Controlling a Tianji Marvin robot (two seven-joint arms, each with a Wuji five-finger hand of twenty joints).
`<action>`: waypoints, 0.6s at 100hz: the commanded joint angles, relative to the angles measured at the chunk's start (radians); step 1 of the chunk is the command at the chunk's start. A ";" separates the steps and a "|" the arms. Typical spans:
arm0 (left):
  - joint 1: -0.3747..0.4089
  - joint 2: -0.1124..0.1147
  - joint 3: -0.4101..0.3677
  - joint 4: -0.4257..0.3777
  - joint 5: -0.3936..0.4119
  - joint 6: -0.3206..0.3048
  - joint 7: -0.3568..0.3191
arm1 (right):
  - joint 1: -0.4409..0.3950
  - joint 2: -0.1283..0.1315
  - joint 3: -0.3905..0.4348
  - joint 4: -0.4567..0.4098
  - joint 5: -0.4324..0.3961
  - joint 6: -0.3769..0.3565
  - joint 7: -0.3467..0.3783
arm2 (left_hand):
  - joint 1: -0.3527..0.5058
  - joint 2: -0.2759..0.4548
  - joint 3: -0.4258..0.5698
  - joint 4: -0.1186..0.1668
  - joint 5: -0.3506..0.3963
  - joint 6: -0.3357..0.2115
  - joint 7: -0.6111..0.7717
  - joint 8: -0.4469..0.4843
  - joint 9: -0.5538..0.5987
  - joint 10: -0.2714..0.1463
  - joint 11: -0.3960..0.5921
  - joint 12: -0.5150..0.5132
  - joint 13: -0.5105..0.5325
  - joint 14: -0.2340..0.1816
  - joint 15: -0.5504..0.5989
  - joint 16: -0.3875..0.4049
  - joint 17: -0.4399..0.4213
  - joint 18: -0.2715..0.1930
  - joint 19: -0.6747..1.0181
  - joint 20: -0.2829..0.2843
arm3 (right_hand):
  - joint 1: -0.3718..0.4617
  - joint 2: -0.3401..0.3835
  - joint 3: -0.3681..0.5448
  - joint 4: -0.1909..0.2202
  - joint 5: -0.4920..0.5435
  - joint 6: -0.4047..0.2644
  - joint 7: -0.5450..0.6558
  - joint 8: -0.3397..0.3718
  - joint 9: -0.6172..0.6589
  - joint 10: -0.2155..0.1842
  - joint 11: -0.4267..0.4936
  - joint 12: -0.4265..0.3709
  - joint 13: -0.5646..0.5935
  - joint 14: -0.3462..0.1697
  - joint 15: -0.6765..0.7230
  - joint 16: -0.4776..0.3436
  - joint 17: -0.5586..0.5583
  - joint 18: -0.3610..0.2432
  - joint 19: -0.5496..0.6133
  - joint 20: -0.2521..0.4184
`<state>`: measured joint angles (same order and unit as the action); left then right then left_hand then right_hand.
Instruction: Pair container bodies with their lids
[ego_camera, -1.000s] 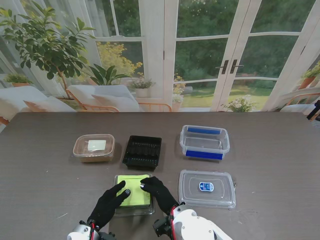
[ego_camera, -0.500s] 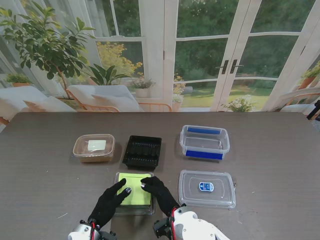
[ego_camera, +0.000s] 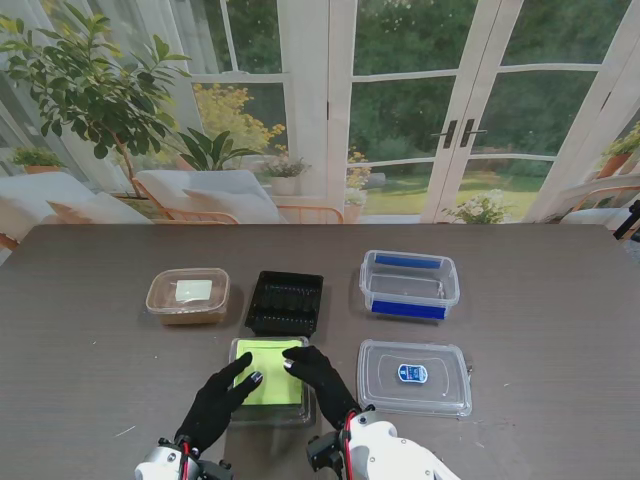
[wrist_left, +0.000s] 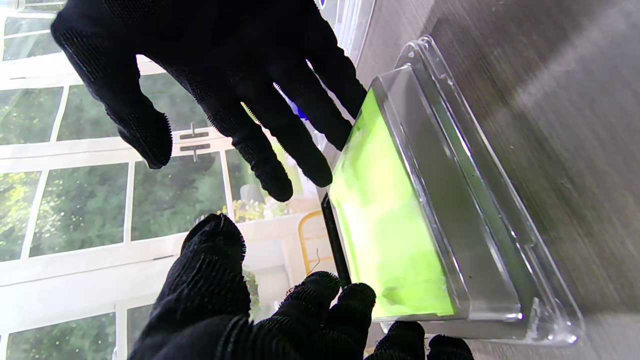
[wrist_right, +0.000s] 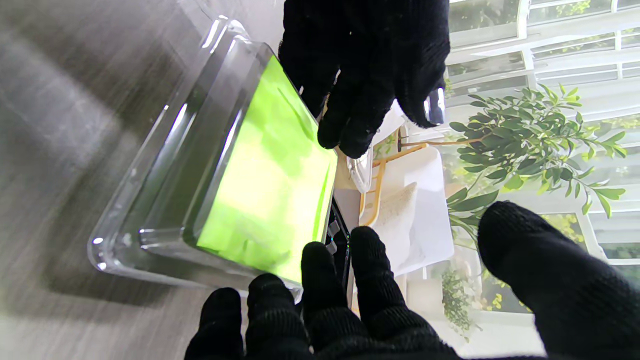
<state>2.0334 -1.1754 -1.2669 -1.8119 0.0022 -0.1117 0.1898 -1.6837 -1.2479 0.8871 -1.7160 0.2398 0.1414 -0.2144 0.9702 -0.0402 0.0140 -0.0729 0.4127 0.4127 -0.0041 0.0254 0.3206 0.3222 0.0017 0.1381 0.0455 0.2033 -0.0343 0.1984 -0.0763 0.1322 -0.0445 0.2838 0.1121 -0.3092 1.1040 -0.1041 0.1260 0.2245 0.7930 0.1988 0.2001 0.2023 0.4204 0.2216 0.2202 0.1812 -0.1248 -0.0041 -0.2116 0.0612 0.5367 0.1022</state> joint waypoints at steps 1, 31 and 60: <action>-0.004 -0.009 0.013 -0.007 -0.007 -0.008 -0.027 | -0.007 -0.013 -0.011 -0.024 0.000 -0.009 0.020 | 0.026 0.022 -0.023 0.035 0.025 -0.003 -0.005 0.005 0.026 -0.029 0.002 0.005 0.052 -0.031 0.050 0.028 0.065 -0.062 0.116 0.046 | 0.009 -0.037 0.022 0.002 0.006 -0.022 0.008 0.011 0.007 -0.034 0.007 0.010 0.070 -0.065 0.110 0.037 0.196 -0.014 0.007 0.031; -0.040 -0.012 0.019 0.002 -0.008 -0.019 -0.022 | 0.011 -0.018 -0.013 -0.016 0.001 -0.022 0.011 | 0.025 0.022 -0.023 0.035 0.027 -0.005 -0.005 0.006 0.030 -0.029 0.002 0.006 0.055 -0.030 0.051 0.028 0.067 -0.063 0.116 0.047 | 0.011 -0.040 0.023 0.002 0.017 -0.028 0.001 0.012 0.012 -0.036 0.002 0.009 0.070 -0.067 0.109 0.037 0.198 -0.018 0.002 0.039; -0.093 -0.018 0.031 0.028 -0.028 -0.021 -0.016 | 0.040 -0.023 -0.009 -0.005 -0.007 -0.018 0.001 | 0.026 0.022 -0.022 0.036 0.034 -0.004 -0.004 0.007 0.034 -0.028 0.003 0.007 0.060 -0.028 0.052 0.029 0.070 -0.062 0.118 0.048 | 0.013 -0.042 0.025 0.001 0.018 -0.029 -0.001 0.014 0.015 -0.037 0.000 0.009 0.071 -0.067 0.109 0.037 0.200 -0.018 0.003 0.044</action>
<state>1.9524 -1.1802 -1.2460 -1.7737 -0.0222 -0.1294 0.2018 -1.6491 -1.2546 0.8871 -1.7129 0.2327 0.1257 -0.2326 0.9702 -0.0402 0.0140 -0.0729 0.4306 0.4127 -0.0033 0.0277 0.3370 0.3222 0.0045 0.1389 0.0454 0.2055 -0.0371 0.1985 -0.0767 0.1408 -0.0551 0.2838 0.1121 -0.3092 1.1162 -0.1041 0.1264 0.2227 0.7930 0.1988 0.2010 0.2019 0.4204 0.2216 0.2107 0.1812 -0.1529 -0.0055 -0.2402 0.0612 0.5363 0.1065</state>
